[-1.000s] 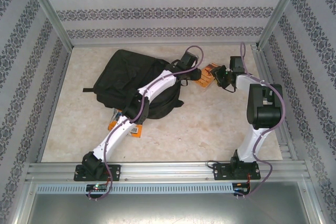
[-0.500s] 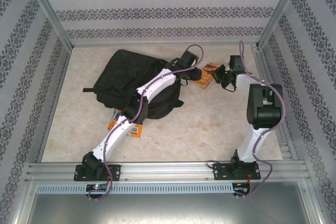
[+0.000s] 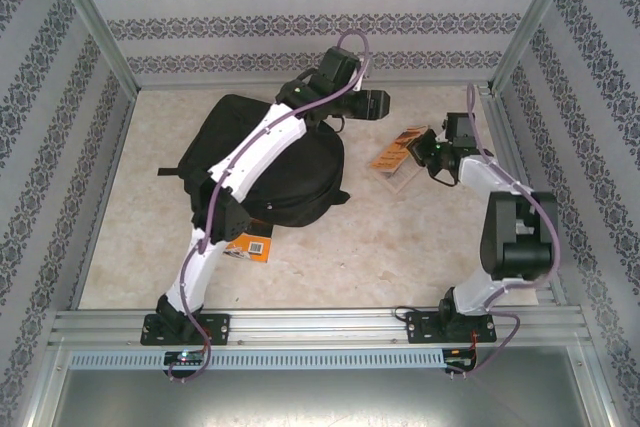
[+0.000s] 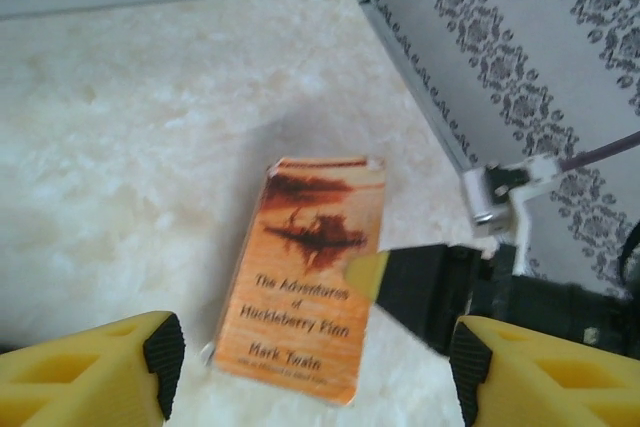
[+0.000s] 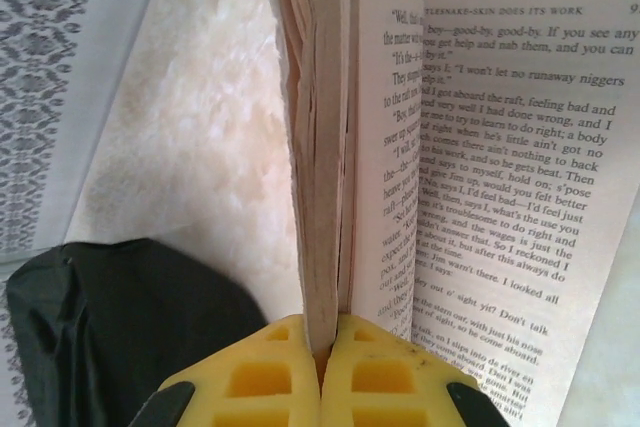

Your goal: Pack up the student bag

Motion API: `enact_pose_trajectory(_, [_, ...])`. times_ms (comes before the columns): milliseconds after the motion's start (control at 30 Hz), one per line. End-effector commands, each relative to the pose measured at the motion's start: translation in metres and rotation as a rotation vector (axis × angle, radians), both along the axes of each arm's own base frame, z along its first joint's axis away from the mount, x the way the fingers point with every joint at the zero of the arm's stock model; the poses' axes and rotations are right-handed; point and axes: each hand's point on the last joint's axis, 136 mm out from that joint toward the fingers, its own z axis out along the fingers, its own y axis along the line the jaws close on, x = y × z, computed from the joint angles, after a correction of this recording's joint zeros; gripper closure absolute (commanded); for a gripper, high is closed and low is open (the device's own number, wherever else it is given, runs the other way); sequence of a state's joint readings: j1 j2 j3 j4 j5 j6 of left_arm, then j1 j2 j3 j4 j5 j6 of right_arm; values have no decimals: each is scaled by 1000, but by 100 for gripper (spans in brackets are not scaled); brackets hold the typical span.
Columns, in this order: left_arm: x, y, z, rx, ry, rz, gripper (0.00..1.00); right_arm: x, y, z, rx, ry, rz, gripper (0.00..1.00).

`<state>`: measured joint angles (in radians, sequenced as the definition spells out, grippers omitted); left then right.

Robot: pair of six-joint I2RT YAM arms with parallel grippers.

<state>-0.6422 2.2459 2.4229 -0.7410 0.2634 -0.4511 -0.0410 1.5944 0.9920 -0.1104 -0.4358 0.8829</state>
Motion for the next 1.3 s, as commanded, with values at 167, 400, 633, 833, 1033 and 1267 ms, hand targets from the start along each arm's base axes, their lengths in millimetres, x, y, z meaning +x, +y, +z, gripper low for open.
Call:
enact_pose_trajectory(167, [-47,41,-40,-46,267,15,18,-40,44,88,21,-226,161,100])
enact_pose_trajectory(400, [-53,56,-44,-181,374,11,13,-71,83,161,109,-404,325,100])
enact_pose_trajectory(633, [-57,30,-27,-468,458,-99,9,-78,112,190,246,-451,444,100])
enact_pose_trajectory(833, [-51,37,-32,-698,534,-70,11,-63,127,184,374,-419,460,100])
enact_pose_trajectory(1033, [-47,49,-39,-800,583,-29,10,-55,137,192,459,-425,459,100])
enact_pose_trajectory(1267, [-33,60,-6,-1045,600,-6,20,-48,135,156,460,-346,409,100])
